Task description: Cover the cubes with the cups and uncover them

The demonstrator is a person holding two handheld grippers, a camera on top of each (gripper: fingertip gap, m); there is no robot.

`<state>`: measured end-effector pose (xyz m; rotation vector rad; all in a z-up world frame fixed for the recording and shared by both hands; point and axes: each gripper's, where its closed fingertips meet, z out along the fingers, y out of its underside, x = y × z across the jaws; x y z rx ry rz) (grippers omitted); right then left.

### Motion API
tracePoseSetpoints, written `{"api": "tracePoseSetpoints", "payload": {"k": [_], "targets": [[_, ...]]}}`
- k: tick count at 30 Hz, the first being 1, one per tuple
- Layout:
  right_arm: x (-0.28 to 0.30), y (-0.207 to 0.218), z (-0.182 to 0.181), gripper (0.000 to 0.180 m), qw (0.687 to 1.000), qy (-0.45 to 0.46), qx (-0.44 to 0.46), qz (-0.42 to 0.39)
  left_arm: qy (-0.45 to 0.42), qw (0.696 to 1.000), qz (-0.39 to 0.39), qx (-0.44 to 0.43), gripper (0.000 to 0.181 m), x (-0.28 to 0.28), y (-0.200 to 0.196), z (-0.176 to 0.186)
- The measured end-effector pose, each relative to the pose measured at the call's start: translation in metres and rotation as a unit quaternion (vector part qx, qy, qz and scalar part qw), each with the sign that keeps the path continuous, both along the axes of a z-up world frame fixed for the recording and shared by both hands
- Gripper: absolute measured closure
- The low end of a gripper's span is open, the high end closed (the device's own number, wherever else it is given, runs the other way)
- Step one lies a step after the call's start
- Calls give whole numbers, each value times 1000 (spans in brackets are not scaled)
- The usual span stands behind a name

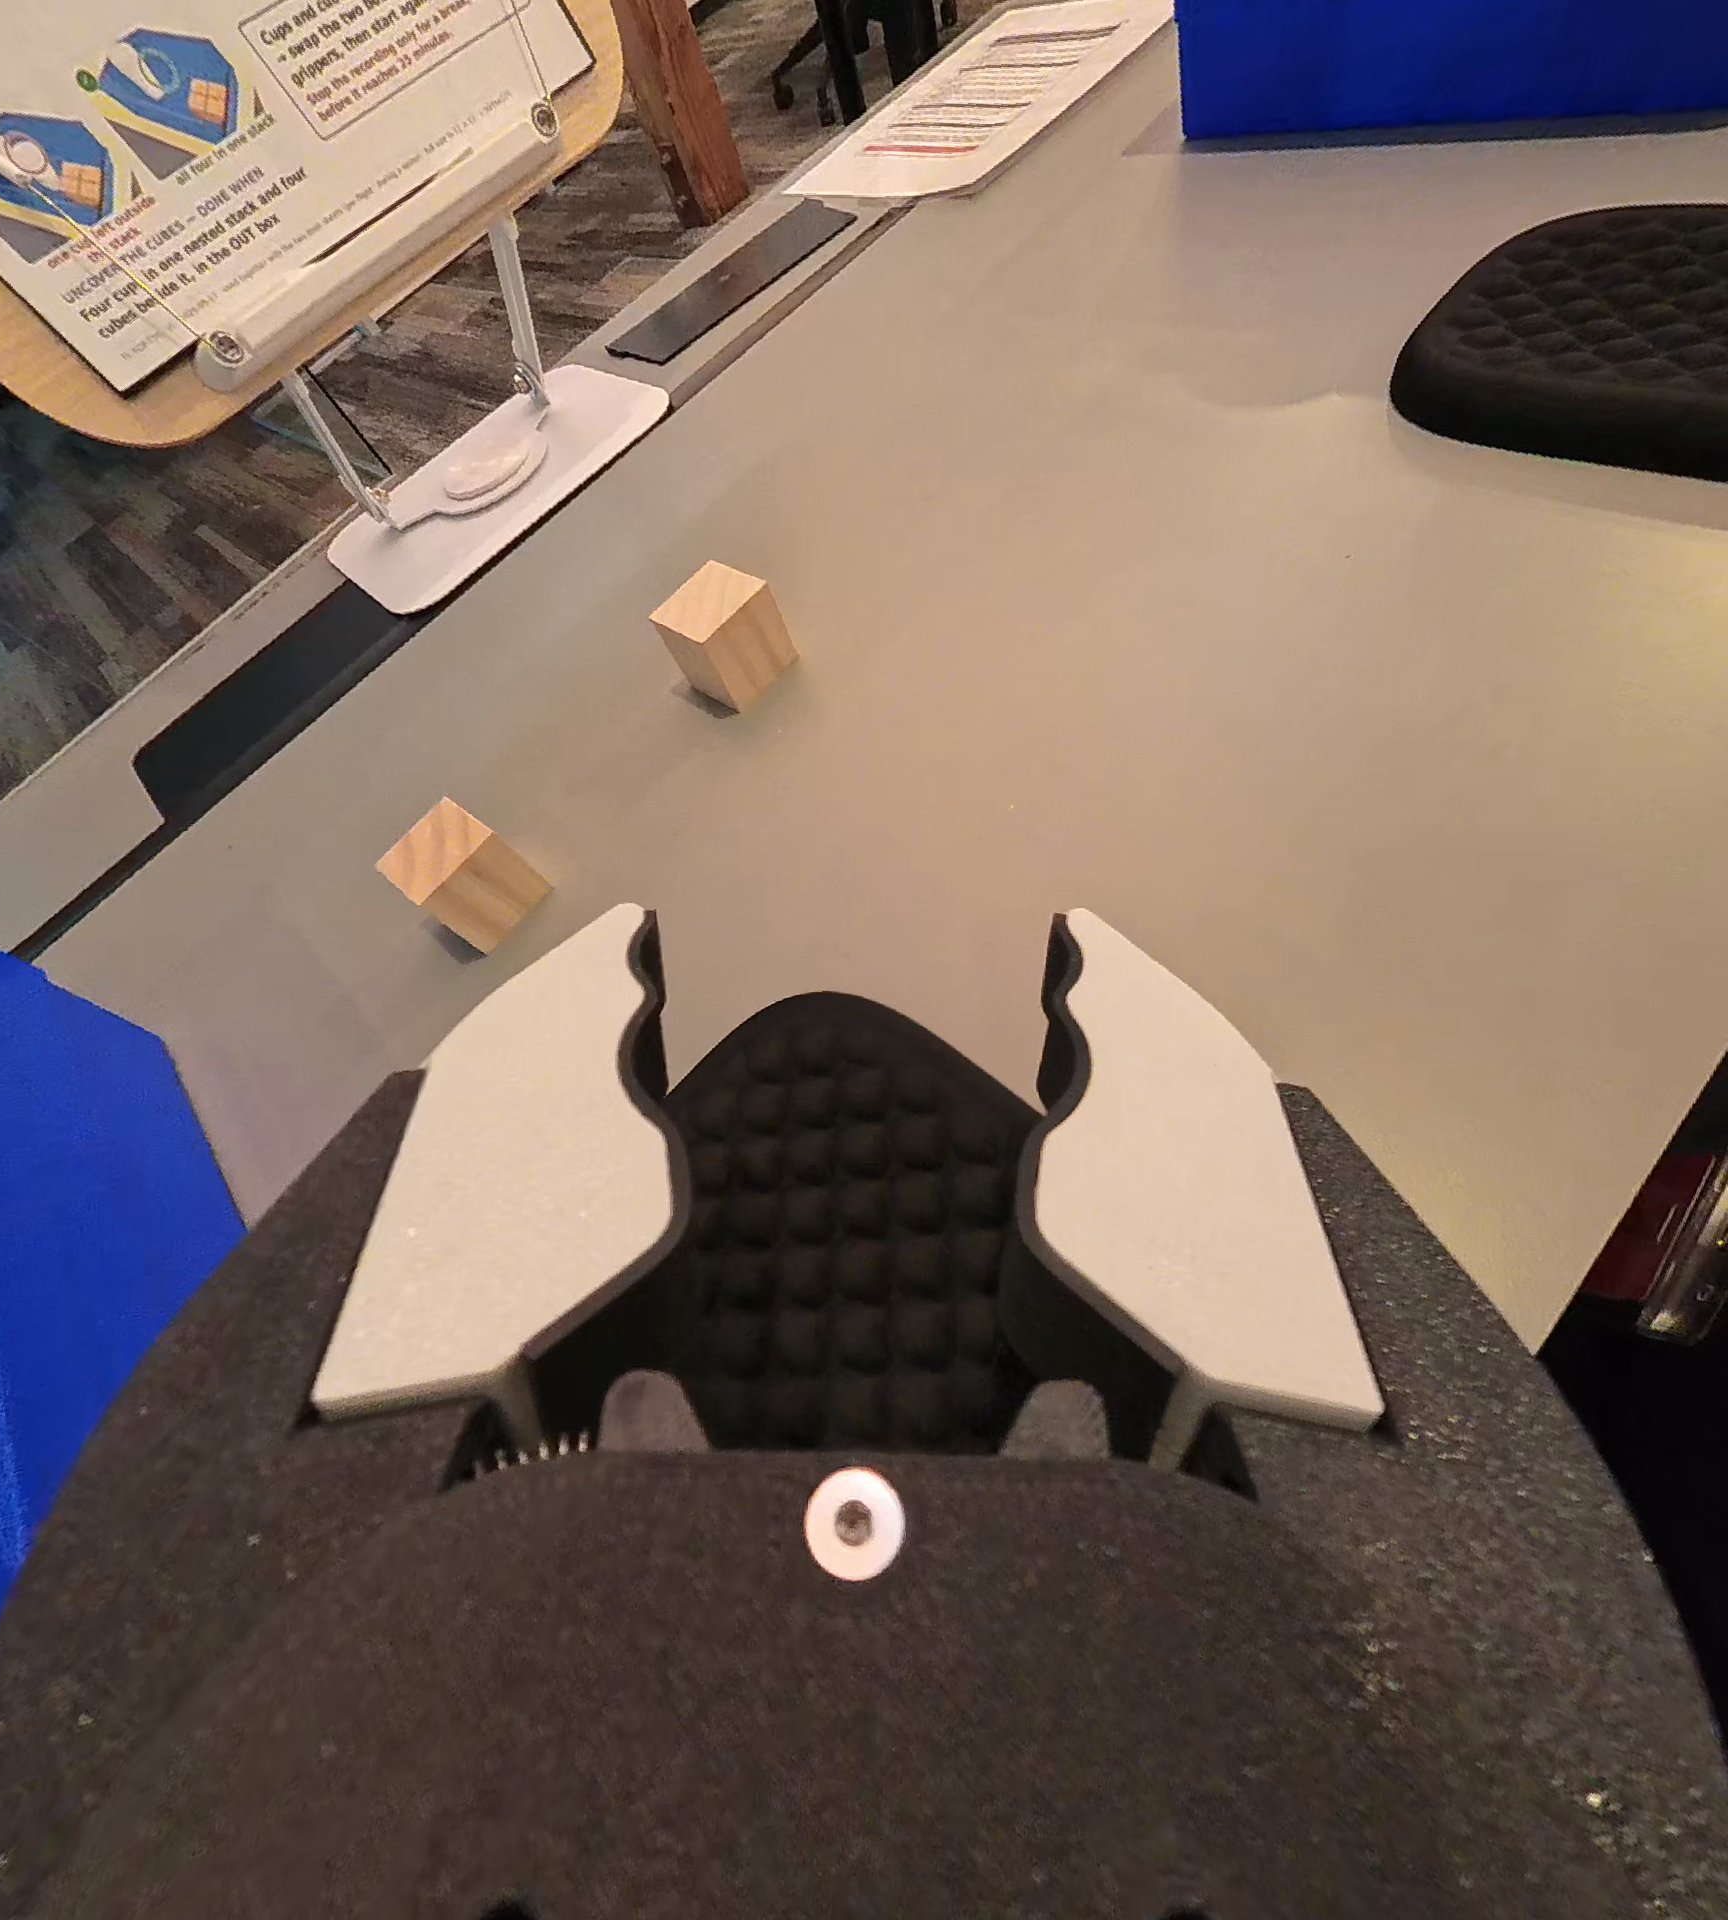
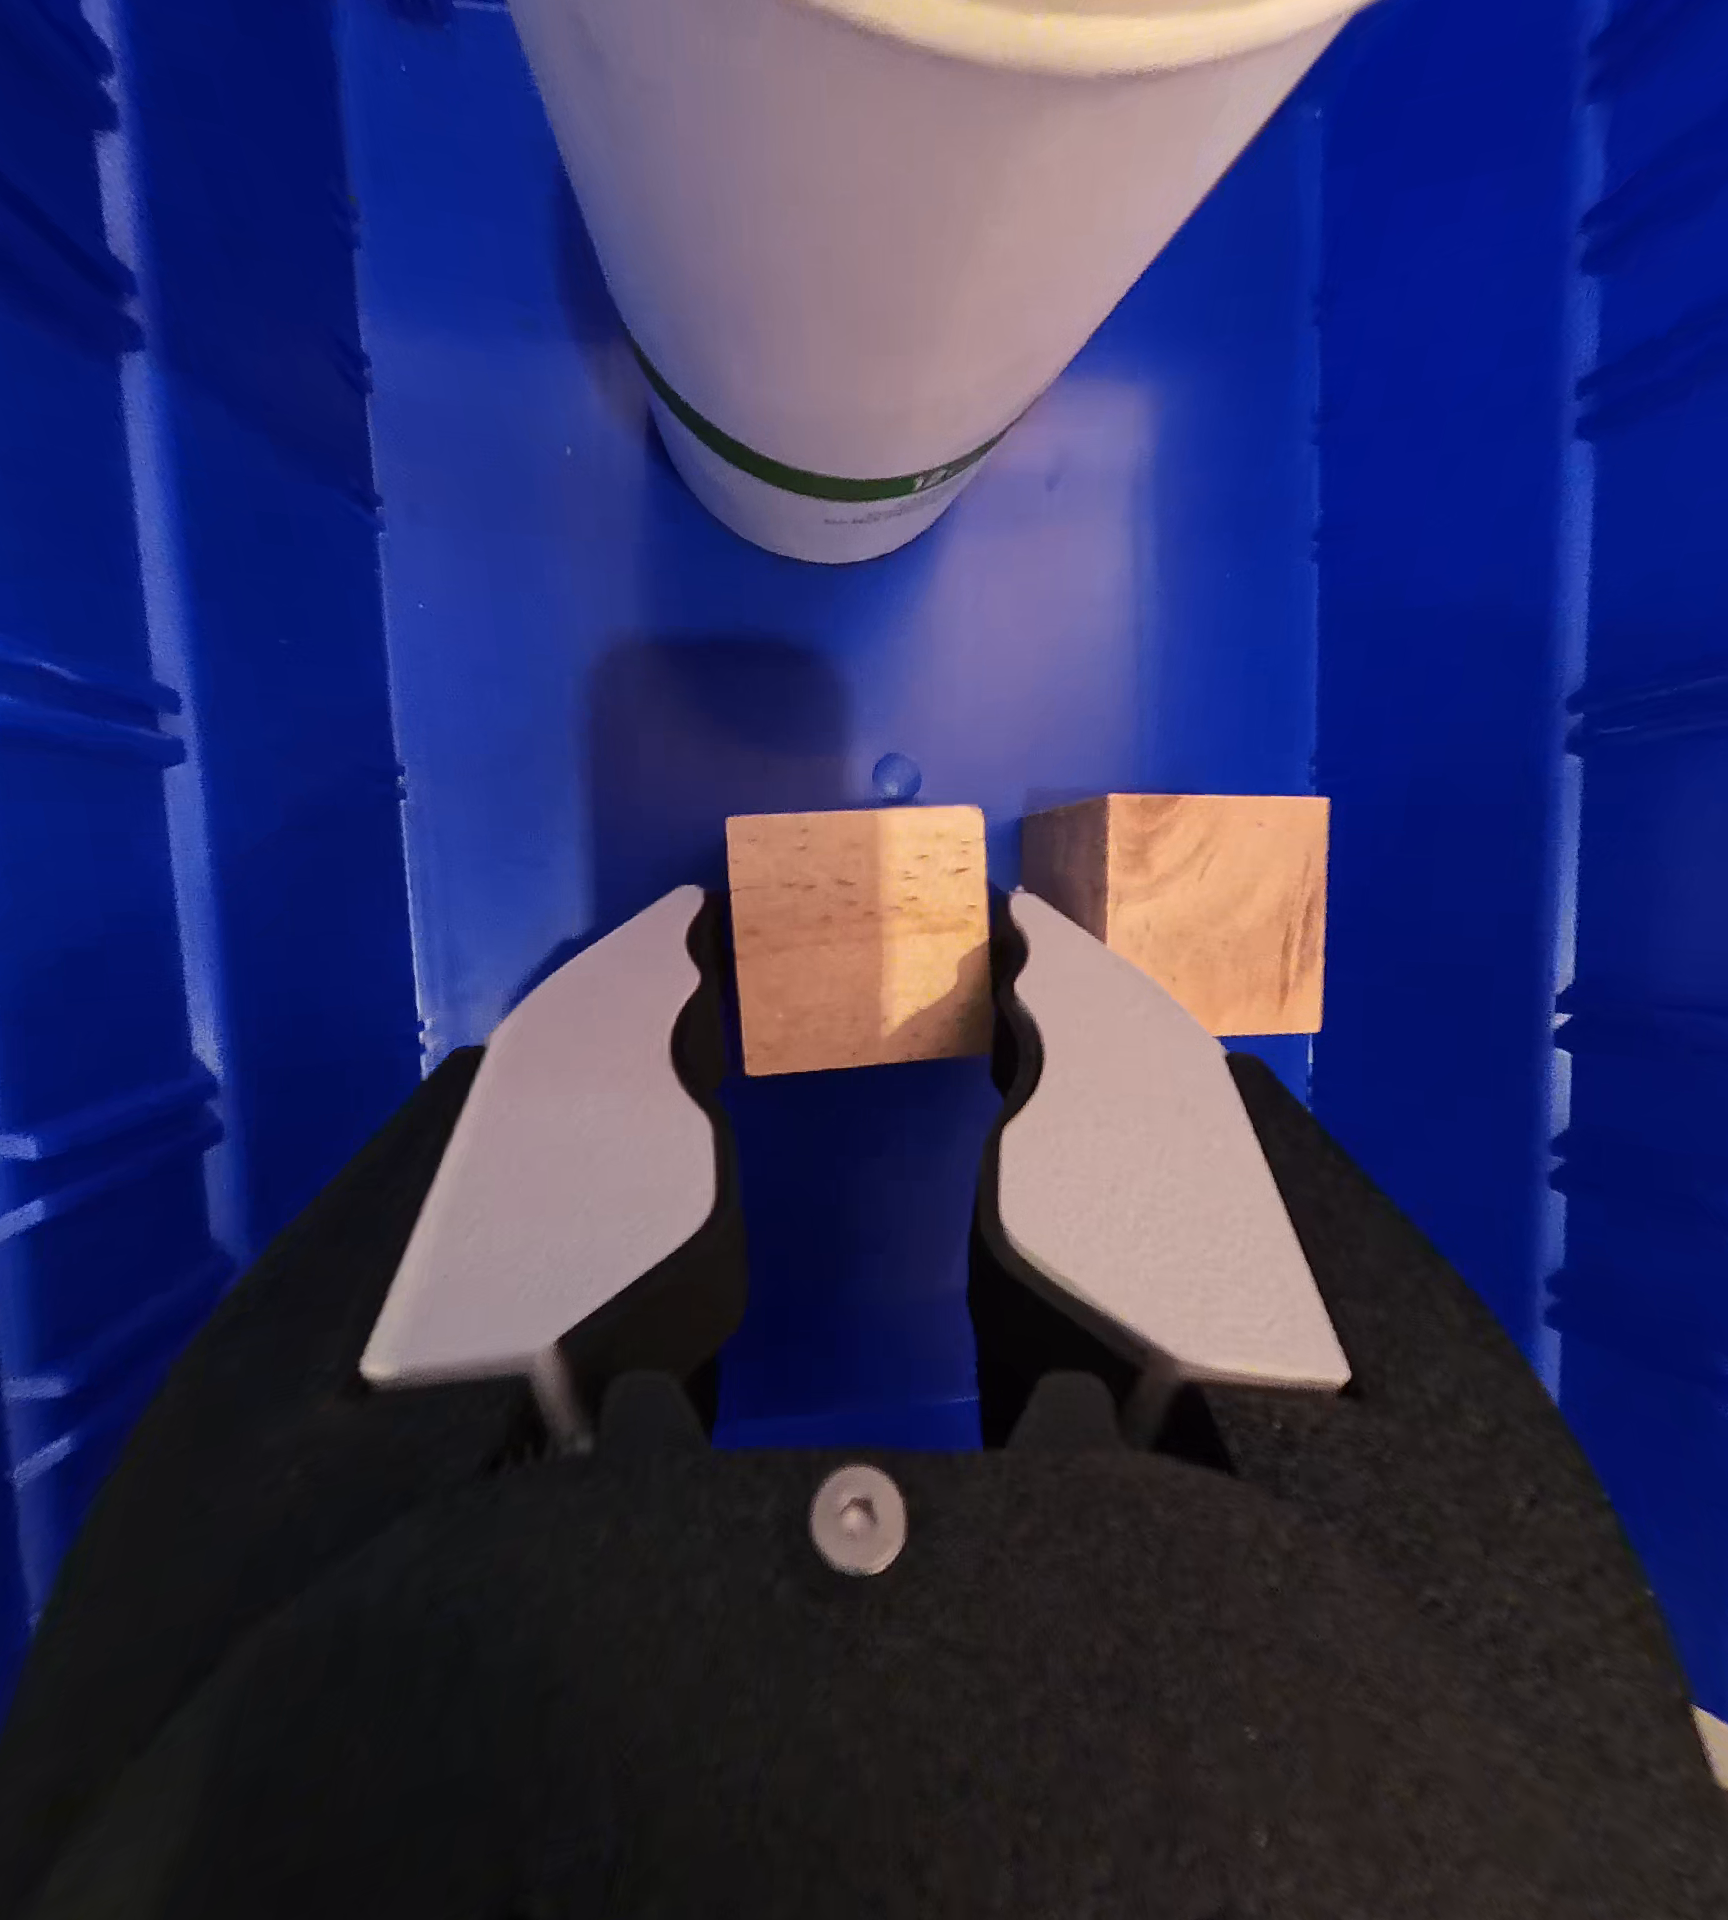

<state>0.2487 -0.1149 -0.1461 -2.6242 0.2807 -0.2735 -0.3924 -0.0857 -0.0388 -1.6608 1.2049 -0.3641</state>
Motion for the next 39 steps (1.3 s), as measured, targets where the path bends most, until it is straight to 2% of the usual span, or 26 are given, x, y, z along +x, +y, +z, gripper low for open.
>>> {"api": "tracePoseSetpoints", "payload": {"k": [4, 7, 15, 18, 21, 24, 27, 32, 34, 36, 39], "targets": [[-1, 0, 17, 126, 999, -12, 39, 3, 14, 1000, 5, -2, 111, 1, 2, -4], [-3, -5, 43, 121, 997, -37, 74, 5, 28, 999, 41, -4, 112, -3, 13, -3], [-18, -22, 162, 116, 969, -160, 189, -13, 45, 982, 183, 23, 113, -23, 52, 8], [-55, -11, 202, 117, 955, -180, 234, 26, 44, 978, 203, 23, 114, -27, 58, 7], [-119, 14, 221, 116, 943, -175, 254, 123, 34, 977, 211, 16, 114, -27, 61, 6], [-209, 47, 221, 116, 918, -121, 267, 266, 27, 976, 215, 12, 114, -27, 63, 6], [-300, 75, 207, 115, 877, -47, 262, 400, 23, 976, 218, 13, 114, -27, 63, 7], [-421, 107, 161, 110, 777, -15, 219, 590, 27, 975, 221, 16, 114, -29, 60, 8], [-449, 122, 137, 109, 751, -47, 188, 631, 26, 974, 223, 16, 114, -32, 58, 9], [-467, 144, 117, 110, 738, -83, 170, 648, 24, 974, 225, 12, 114, -35, 57, 8], [-493, 166, 89, 112, 731, -51, 147, 664, 26, 973, 227, 9, 114, -38, 54, 6]]}}
